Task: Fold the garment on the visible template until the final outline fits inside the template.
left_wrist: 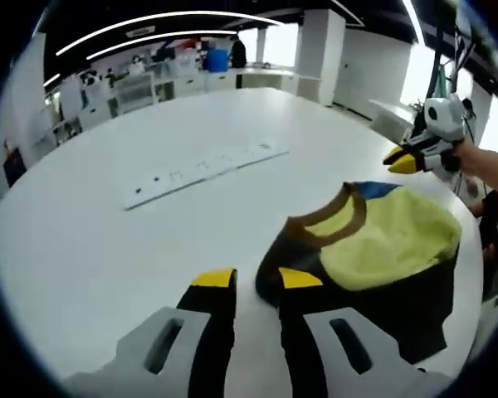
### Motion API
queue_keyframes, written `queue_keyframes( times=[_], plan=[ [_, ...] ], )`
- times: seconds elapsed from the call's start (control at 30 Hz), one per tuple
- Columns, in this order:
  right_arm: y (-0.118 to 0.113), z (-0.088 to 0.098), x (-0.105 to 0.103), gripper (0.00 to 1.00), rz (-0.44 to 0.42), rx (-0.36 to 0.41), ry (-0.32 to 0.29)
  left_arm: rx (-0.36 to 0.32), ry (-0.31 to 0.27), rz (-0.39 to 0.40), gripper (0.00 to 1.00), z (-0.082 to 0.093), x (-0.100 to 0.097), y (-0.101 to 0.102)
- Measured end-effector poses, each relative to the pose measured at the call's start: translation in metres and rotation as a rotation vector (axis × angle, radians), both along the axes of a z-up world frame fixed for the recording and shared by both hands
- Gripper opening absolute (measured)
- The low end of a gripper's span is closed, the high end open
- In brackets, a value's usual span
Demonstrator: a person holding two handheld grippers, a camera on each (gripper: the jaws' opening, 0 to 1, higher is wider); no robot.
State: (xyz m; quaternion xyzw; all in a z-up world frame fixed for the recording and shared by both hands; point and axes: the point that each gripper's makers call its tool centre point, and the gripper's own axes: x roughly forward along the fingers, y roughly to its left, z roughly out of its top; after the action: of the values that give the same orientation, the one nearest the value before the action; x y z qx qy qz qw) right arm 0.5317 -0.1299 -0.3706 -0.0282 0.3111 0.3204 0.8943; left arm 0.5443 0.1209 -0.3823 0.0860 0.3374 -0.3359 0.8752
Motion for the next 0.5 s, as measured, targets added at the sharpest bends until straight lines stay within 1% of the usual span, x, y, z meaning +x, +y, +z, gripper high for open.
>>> queue_keyframes(
  times=[0.13, 0.27, 0.37, 0.47, 0.5],
  plan=[
    [0.004, 0.008, -0.003, 0.15, 0.010, 0.040, -0.007, -0.034, -0.004, -0.004, 0.17, 0.007, -0.005, -0.002],
    [0.007, 0.012, -0.010, 0.15, 0.022, 0.045, -0.014, -0.041, -0.017, -0.010, 0.17, 0.013, -0.011, -0.003],
    [0.005, 0.013, -0.014, 0.15, 0.021, 0.050, -0.015, -0.065, -0.024, -0.010, 0.17, 0.018, -0.015, -0.005],
    [0.006, 0.019, -0.021, 0.11, 0.022, 0.097, -0.012, -0.083, -0.031, -0.023, 0.18, 0.024, -0.020, -0.007],
    [0.004, 0.020, -0.022, 0.10, 0.018, 0.100, -0.015, -0.082, -0.032, -0.025, 0.18, 0.025, -0.022, -0.008]
  ],
)
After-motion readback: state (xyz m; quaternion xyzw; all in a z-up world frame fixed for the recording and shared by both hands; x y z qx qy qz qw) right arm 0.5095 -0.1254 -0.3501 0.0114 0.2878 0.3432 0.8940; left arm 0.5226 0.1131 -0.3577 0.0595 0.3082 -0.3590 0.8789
